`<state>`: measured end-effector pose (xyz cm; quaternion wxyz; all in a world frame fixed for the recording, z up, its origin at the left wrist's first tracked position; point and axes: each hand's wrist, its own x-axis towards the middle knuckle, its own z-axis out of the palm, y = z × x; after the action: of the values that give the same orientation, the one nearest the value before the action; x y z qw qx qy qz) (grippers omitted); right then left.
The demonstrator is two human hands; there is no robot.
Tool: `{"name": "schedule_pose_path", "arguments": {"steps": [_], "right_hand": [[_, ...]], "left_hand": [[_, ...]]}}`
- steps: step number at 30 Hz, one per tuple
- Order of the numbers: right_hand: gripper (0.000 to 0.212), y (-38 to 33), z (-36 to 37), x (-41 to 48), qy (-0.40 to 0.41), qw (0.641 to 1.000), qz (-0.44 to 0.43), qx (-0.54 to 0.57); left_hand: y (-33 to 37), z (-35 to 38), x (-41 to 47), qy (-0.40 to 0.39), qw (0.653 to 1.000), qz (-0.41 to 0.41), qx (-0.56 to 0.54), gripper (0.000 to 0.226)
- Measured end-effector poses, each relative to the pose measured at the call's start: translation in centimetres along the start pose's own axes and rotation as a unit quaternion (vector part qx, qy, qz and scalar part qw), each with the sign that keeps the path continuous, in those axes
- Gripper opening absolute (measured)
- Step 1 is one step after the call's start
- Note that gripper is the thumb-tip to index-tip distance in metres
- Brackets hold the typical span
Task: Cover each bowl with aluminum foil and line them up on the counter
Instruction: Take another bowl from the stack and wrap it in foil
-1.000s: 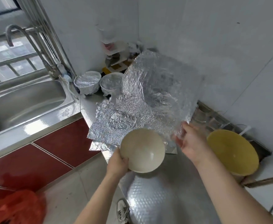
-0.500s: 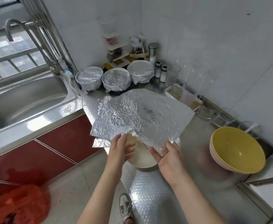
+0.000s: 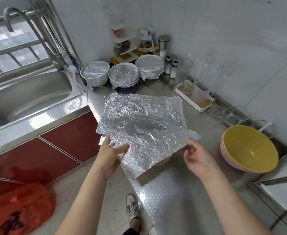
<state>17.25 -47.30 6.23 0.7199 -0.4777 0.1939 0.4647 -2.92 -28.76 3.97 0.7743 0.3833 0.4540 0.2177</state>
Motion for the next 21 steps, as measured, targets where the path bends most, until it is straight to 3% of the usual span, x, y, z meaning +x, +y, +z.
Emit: {"name": "schedule_pose_path", "arguments": {"steps": [4,8,13,15,17,19,21], "right_hand": [[0.017,-0.9,-1.7,1.0,0.045,0.998,-0.011,-0.052],[0.013,-0.5,-4.1,1.0,0.058,0.990,-0.017,-0.126],[0.017,0.3,-5.5,1.0,0.073,0.979,-0.014,-0.189],[0.016,0.5,-5.8,1.1,0.092,0.963,-0.015,-0.254],[0.013,0.7,-6.1,1.6,0.118,0.931,-0.035,-0.345],[0.008,0.6,-5.9,1.7,0.132,0.901,-0.069,-0.407],[0.018,0.0,-5.4,2.1,0.127,0.887,-0.103,-0.432]], "left_hand": [[-0.2,-1.7,-0.5,-0.023,0.999,-0.016,0.022,0.119],[-0.8,-1.9,-1.5,0.059,0.993,0.015,0.105,0.093],[-1.7,-2.0,-1.0,0.140,0.977,0.044,0.158,0.094],[-1.6,-1.6,-1.1,0.175,0.935,0.114,0.287,0.096],[-1.8,-0.5,-1.8,0.168,0.846,0.210,0.459,0.084],[-2.4,1.1,-2.7,0.091,0.769,0.276,0.570,0.068],[-3.6,2.8,-3.3,-0.004,0.704,0.284,0.651,0.060]]}}
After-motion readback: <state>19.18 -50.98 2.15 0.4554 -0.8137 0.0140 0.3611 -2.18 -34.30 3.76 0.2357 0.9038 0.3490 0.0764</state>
